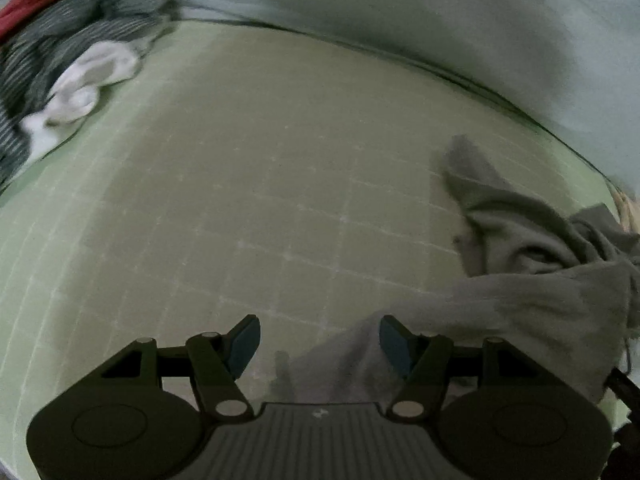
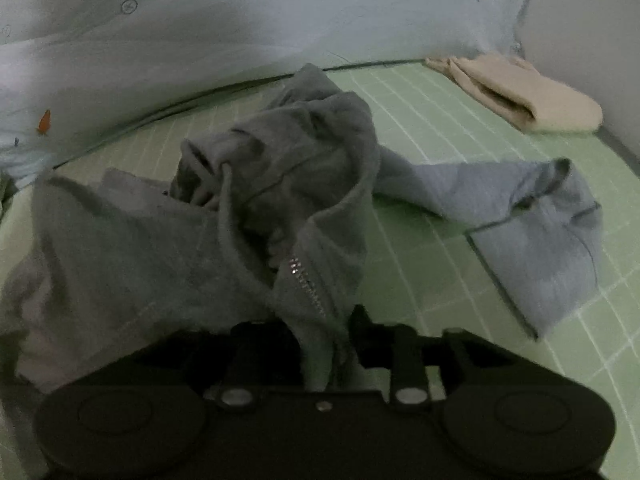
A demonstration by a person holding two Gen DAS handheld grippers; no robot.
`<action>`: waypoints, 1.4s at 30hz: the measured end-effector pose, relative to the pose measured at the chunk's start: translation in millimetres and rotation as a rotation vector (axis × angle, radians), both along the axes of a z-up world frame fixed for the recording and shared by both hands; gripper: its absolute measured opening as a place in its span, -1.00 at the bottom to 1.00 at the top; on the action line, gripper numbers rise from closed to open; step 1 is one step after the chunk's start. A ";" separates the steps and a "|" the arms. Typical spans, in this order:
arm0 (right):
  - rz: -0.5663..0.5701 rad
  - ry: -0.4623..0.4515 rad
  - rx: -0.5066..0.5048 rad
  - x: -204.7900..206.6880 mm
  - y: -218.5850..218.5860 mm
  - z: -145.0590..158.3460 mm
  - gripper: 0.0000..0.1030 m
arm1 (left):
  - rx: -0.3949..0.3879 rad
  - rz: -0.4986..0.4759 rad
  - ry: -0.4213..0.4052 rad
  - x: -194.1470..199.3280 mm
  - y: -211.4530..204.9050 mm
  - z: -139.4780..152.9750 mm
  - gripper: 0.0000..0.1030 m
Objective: Fold clothes
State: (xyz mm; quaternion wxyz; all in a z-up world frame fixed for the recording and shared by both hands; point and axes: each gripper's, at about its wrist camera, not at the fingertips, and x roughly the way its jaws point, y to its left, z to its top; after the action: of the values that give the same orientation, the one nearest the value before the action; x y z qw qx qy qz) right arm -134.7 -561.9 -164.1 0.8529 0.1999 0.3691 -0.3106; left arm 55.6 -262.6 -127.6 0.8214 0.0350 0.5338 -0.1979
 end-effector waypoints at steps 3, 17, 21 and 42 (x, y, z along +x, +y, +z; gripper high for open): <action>-0.063 -0.035 0.019 -7.0 -12.4 -7.5 0.37 | -0.008 -0.026 -0.017 2.7 -14.3 5.5 0.30; -0.049 -0.088 -0.036 -3.7 -33.5 -22.8 1.00 | -0.319 -0.064 0.176 56.1 -88.8 -8.2 0.30; -0.038 -0.101 -0.049 0.4 -36.4 -24.0 1.00 | -0.385 -0.066 0.268 64.4 -116.6 -25.1 0.26; 0.126 -0.265 0.100 30.1 -20.6 43.8 1.00 | -0.237 0.027 -0.485 10.5 -56.5 132.2 -0.93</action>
State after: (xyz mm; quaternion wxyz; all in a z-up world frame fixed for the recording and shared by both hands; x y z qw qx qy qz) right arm -104.6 -582.5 -120.3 0.9009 0.2576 0.2802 -0.2086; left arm 66.1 -319.1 4.7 0.9261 -0.0223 0.2951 -0.2339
